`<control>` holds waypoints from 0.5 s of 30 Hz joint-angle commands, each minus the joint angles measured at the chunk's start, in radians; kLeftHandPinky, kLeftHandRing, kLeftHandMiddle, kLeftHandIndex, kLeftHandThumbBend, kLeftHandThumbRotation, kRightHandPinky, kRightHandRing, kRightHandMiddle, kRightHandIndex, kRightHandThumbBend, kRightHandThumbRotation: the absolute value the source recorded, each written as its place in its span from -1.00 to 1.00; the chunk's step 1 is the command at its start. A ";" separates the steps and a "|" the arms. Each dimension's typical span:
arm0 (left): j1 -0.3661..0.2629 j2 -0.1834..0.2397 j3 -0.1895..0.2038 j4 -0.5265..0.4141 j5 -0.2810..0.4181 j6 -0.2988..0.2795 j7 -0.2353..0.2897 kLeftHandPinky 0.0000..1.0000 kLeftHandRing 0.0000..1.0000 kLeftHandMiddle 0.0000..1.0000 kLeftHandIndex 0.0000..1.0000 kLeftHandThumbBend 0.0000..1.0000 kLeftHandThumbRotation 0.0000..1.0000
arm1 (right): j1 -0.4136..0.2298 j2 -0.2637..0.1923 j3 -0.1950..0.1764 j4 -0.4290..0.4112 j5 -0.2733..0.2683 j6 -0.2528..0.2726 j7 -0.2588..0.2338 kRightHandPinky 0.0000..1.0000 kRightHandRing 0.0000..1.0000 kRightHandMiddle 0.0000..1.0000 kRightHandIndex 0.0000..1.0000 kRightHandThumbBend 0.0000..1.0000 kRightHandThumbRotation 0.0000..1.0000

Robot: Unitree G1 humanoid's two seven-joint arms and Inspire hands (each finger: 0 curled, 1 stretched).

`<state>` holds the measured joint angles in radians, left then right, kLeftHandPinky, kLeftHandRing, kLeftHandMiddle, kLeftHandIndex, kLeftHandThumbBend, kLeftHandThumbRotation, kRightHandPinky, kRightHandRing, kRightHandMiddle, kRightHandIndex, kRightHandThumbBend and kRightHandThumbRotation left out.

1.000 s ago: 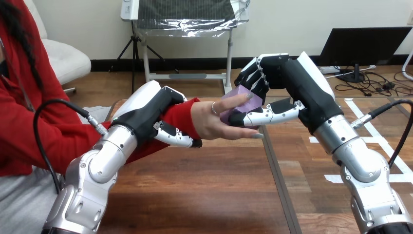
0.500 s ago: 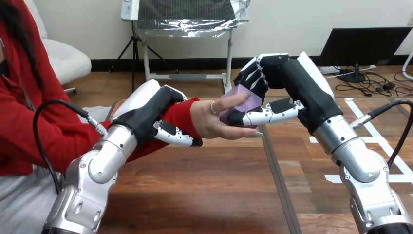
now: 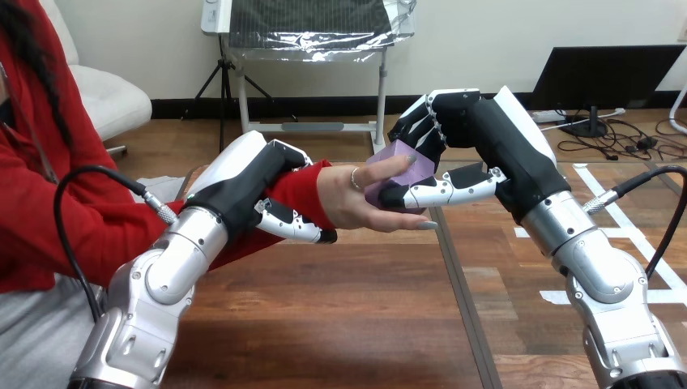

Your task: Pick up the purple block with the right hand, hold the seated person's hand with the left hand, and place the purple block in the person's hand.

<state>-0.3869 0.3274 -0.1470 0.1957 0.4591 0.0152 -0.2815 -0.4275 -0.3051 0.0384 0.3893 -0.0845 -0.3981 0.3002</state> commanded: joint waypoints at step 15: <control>-0.077 0.018 0.014 -0.094 -0.070 -0.117 0.040 -0.31 -0.17 -0.04 -0.01 0.43 -0.74 | -0.007 0.022 0.037 -0.058 0.037 0.019 0.067 -0.24 -0.08 0.03 0.08 0.31 -0.80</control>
<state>-0.3866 0.3580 -0.1384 0.1950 0.4040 -0.0379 -0.2810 -0.4269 -0.3130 0.0346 0.3772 -0.0698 -0.3862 0.3226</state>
